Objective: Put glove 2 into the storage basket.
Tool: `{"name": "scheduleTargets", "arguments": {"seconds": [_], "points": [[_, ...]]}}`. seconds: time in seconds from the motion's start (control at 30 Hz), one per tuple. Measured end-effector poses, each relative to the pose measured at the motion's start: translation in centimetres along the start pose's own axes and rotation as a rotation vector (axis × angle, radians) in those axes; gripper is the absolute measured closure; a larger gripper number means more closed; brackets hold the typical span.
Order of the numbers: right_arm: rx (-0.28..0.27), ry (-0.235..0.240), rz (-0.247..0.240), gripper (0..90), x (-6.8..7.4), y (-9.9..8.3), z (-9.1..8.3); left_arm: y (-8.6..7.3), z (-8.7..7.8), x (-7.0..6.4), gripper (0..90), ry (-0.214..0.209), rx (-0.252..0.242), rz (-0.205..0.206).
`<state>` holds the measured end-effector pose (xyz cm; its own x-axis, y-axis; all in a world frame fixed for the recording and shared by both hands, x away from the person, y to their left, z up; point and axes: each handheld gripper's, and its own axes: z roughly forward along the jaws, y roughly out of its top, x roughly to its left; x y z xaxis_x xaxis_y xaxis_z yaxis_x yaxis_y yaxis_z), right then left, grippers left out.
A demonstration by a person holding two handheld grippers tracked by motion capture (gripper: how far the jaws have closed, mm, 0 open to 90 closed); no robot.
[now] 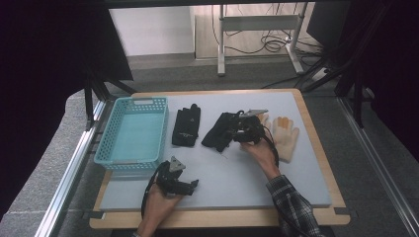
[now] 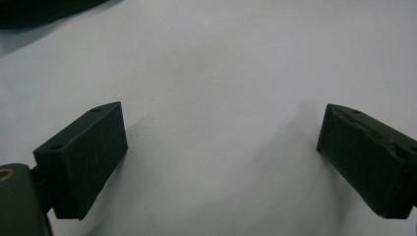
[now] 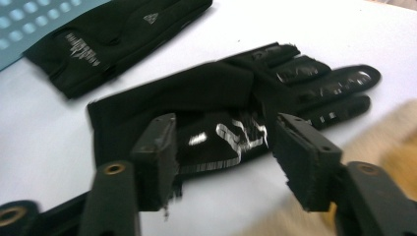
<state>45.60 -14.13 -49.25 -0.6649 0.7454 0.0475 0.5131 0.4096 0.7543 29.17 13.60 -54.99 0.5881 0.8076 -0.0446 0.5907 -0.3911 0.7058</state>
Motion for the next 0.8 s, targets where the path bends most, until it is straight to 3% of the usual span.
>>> {"name": "scheduleTargets", "arguments": {"seconds": [0.1, 0.13, 0.2, 0.27, 0.43, 0.47, 0.5, 0.67, 0.7, 0.73, 0.77, 0.8], "points": [[0.015, -0.009, 0.012, 33.6, 0.0, 0.6, 1.3, 0.0, 0.0, 0.0, 5.1, 0.000, -0.001, 0.000], [0.026, -0.017, 0.027, 29.5, 0.0, 1.0, 2.5, 0.0, 0.0, 0.0, 5.1, 0.000, -0.001, 0.000], [0.033, -0.021, 0.035, 28.3, 0.0, 1.2, 2.9, 0.0, 0.0, 0.0, 5.1, 0.000, -0.001, -0.001], [0.059, -0.037, 0.060, 25.3, -0.1, 1.5, 4.5, 0.0, 0.0, 0.0, 5.1, 0.001, 0.000, 0.001], [0.105, -0.072, 0.057, 25.8, -0.1, 1.5, 6.1, 0.0, 0.0, 0.0, 5.1, 0.000, 0.002, 0.002], [0.130, -0.107, 0.008, 28.6, 0.4, 1.5, 6.6, 0.0, 0.0, 0.0, 5.1, 0.000, 0.001, 0.003], [0.136, -0.111, 0.001, 32.0, 0.6, 1.6, 6.7, 0.0, 0.0, 0.0, 5.1, 0.000, 0.002, 0.003], [0.141, -0.107, 0.000, 51.3, 1.3, 1.6, 6.5, 0.0, 0.0, 0.0, 5.1, 0.000, 0.002, 0.003], [0.141, -0.107, 0.000, 51.3, 1.3, 1.6, 6.5, 0.0, 0.0, 0.0, 5.1, 0.000, 0.002, 0.003], [0.137, -0.099, -0.001, 55.8, 1.3, 1.5, 6.5, 0.0, 0.0, 0.0, 5.1, 0.000, 0.002, 0.003], [0.131, -0.090, -0.007, 67.9, 1.7, 1.5, 6.5, 0.0, 0.0, 0.0, 5.1, 0.000, 0.002, 0.003], [0.131, -0.090, -0.007, 67.9, 1.7, 1.5, 6.5, 0.0, 0.0, 0.0, 5.1, 0.000, 0.002, 0.003]]}}
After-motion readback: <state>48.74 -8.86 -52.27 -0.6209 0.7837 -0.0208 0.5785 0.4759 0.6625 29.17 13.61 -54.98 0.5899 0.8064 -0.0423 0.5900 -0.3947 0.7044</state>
